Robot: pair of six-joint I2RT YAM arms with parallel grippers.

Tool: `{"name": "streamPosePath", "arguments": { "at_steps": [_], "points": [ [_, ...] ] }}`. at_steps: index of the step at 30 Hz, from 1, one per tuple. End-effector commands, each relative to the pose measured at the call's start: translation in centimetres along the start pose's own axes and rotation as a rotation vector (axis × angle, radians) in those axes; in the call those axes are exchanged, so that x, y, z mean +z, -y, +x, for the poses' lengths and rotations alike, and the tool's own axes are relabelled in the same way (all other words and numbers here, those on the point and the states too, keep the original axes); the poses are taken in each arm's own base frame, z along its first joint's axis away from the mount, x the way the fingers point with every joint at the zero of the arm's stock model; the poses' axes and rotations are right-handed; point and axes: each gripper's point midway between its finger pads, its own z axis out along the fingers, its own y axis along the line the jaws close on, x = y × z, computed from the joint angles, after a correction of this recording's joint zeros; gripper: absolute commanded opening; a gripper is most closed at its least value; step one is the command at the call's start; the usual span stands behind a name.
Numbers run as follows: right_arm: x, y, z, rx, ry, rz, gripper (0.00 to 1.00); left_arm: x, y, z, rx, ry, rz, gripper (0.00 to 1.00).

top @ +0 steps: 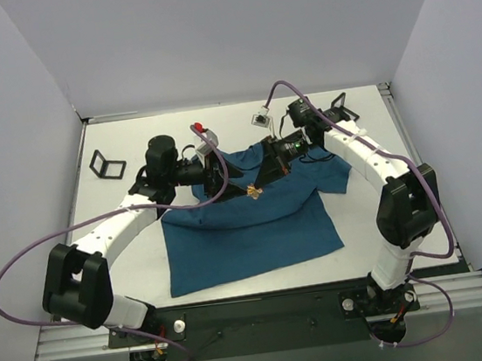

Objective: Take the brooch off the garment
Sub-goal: Close the brooch.

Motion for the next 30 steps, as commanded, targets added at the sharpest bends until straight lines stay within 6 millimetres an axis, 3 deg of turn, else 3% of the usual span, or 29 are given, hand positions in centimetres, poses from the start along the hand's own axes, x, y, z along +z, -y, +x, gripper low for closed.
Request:
{"name": "streamPosePath", "arguments": {
  "at_steps": [1, 15, 30],
  "points": [
    [0.0, -1.3, 0.2, -0.034, 0.006, -0.057, 0.00, 0.5, 0.6, -0.4, 0.013, 0.013, 0.061, 0.75],
    [-0.3, -1.2, -0.1, -0.040, 0.015, -0.060, 0.00, 1.7, 0.7, 1.5, -0.060, -0.026, 0.126, 0.64],
    [-0.3, -1.1, 0.0, -0.035, 0.016, -0.067, 0.00, 2.1, 0.5, 1.9, -0.084, -0.009, 0.137, 0.56]
  ]
}}
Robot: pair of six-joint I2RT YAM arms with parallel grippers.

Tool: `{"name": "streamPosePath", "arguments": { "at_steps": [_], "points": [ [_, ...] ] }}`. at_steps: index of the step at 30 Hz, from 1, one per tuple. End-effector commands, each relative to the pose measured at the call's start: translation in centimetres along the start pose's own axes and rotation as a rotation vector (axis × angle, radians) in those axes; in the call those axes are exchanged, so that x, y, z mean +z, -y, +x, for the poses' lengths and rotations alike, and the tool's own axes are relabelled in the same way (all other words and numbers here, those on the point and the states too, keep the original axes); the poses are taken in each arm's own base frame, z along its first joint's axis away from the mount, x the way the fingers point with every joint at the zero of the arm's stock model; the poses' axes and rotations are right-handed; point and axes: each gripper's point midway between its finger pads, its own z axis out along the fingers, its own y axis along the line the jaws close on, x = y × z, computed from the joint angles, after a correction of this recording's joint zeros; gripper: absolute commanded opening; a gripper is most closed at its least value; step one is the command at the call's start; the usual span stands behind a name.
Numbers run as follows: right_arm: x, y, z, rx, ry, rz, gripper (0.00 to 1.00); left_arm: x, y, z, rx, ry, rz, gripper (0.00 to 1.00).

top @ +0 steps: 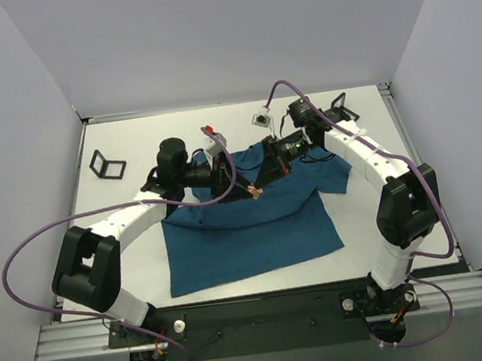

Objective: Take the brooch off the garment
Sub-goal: Close the brooch.

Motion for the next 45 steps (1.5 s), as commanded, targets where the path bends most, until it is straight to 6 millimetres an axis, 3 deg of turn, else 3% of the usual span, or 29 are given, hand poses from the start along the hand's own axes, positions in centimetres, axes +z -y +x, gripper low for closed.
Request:
{"name": "streamPosePath", "arguments": {
  "at_steps": [1, 22, 45],
  "points": [
    [-0.3, -1.1, -0.1, -0.019, 0.017, -0.056, 0.00, 0.3, 0.4, -0.5, 0.042, 0.012, 0.034, 0.56],
    [-0.2, -1.1, -0.1, -0.020, 0.015, -0.057, 0.00, 0.5, -0.7, -1.0, 0.051, 0.041, -0.049, 0.47],
    [0.1, -0.9, -0.1, -0.016, 0.008, -0.059, 0.00, 0.8, 0.3, -1.6, 0.056, 0.060, -0.029, 0.46]
  ]
}}
